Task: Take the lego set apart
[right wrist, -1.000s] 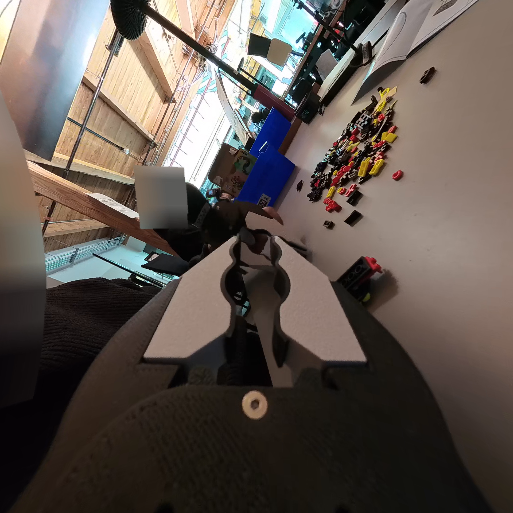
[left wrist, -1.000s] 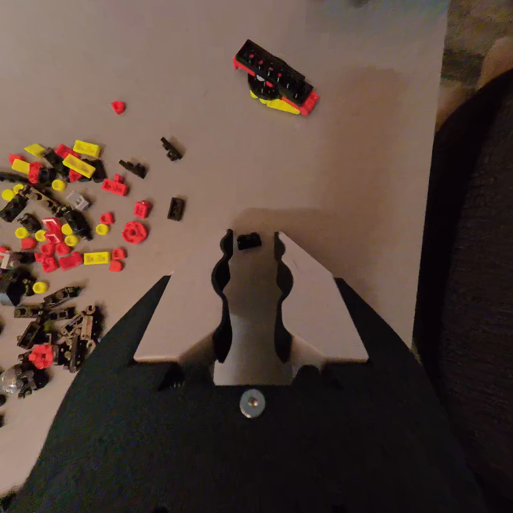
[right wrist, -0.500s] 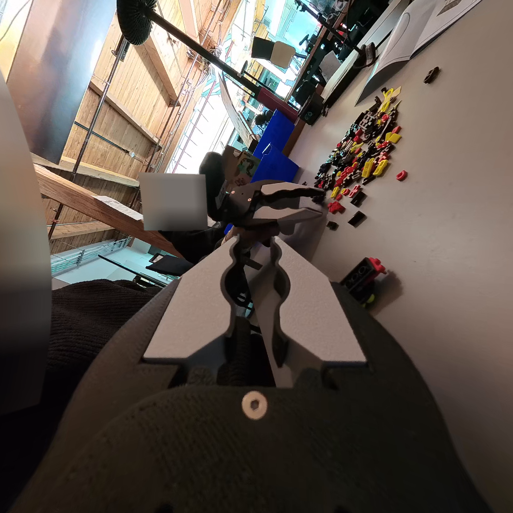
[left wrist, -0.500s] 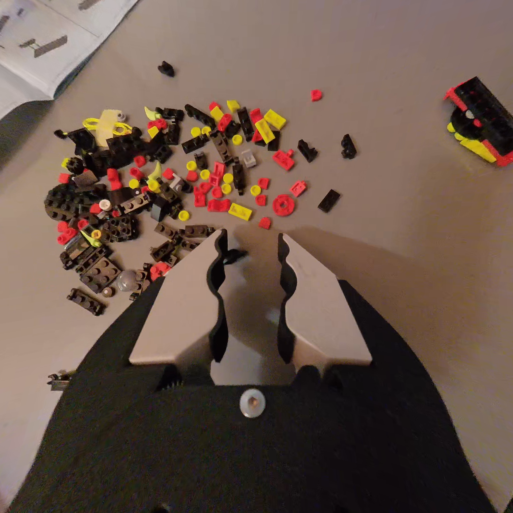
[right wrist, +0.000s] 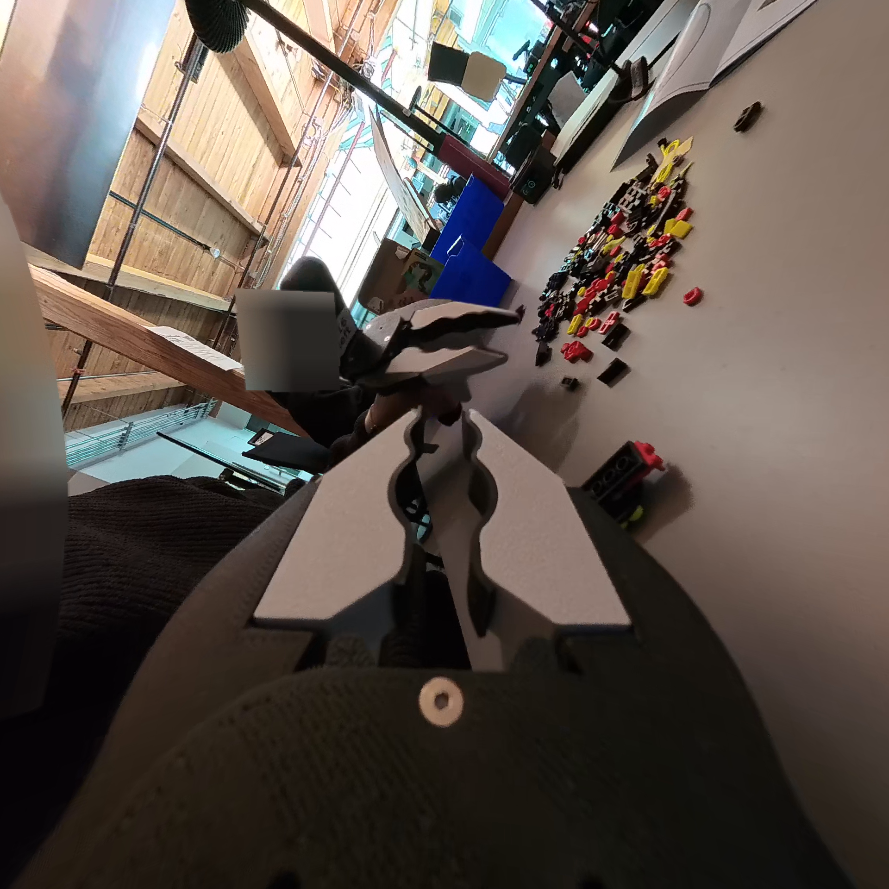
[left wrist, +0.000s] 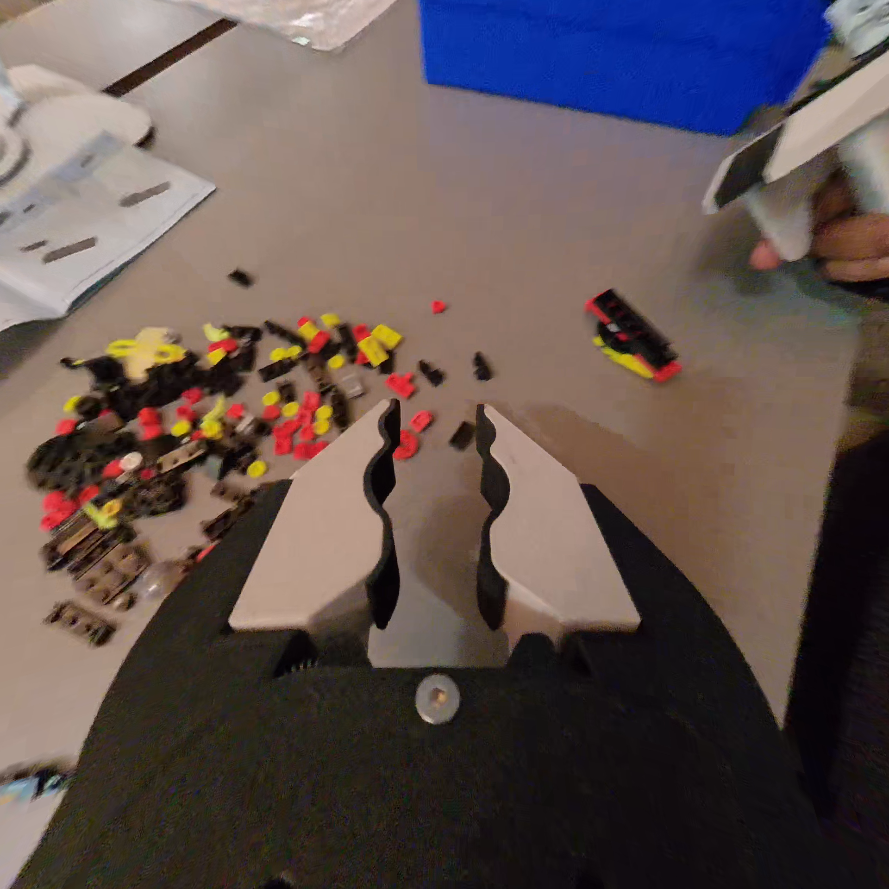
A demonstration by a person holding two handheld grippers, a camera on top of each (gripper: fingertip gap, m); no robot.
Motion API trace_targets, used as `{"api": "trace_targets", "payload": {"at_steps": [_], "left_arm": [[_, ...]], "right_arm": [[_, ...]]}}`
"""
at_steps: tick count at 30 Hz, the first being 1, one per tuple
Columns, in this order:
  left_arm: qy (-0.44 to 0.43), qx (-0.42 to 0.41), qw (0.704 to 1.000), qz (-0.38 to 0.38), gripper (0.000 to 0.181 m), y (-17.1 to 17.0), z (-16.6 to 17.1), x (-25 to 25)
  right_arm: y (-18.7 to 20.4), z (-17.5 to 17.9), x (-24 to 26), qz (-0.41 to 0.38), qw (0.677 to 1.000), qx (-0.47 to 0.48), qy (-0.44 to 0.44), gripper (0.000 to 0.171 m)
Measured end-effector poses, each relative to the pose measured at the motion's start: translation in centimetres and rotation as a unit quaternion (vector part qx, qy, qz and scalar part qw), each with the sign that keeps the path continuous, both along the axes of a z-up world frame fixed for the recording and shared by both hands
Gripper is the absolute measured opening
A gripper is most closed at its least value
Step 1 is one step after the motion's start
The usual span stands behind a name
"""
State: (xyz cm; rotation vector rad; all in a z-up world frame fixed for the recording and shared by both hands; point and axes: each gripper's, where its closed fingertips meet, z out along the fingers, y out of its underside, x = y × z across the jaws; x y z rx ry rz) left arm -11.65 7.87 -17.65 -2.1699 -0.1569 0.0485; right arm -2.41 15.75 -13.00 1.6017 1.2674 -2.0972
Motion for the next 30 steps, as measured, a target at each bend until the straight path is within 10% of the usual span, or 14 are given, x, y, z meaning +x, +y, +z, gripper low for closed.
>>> {"api": "trace_targets", "payload": {"at_steps": [8, 12, 16, 20, 30], "left_arm": [[0.012, 0.064, 0.989, -0.131, 0.031, 4.3, 2.4, 9.8], [0.047, 0.012, 0.989, -0.139, 0.024, 3.8, -0.3, 9.5], [0.02, -0.009, 0.99, -0.138, 0.025, 4.0, -1.6, 9.9], [-0.024, -0.011, 0.994, -0.109, 0.034, 4.9, -2.2, 10.0], [-0.043, -0.032, 0.996, -0.071, 0.042, 5.8, -3.4, 9.8]], "right_arm": [[-1.8, -0.4, 0.3, 0.03, 0.999, -0.011, -0.012, 0.018], [0.5, 0.0, -0.4, -0.04, 0.985, 0.158, 0.05, 0.019], [3.8, 1.6, -0.8, -0.124, 0.84, 0.506, 0.149, 0.024], [3.3, -1.0, -0.8, -0.151, 0.771, 0.586, 0.197, 0.04], [0.6, -6.4, -0.2, -0.025, 0.85, 0.522, 0.06, 0.082]]}}
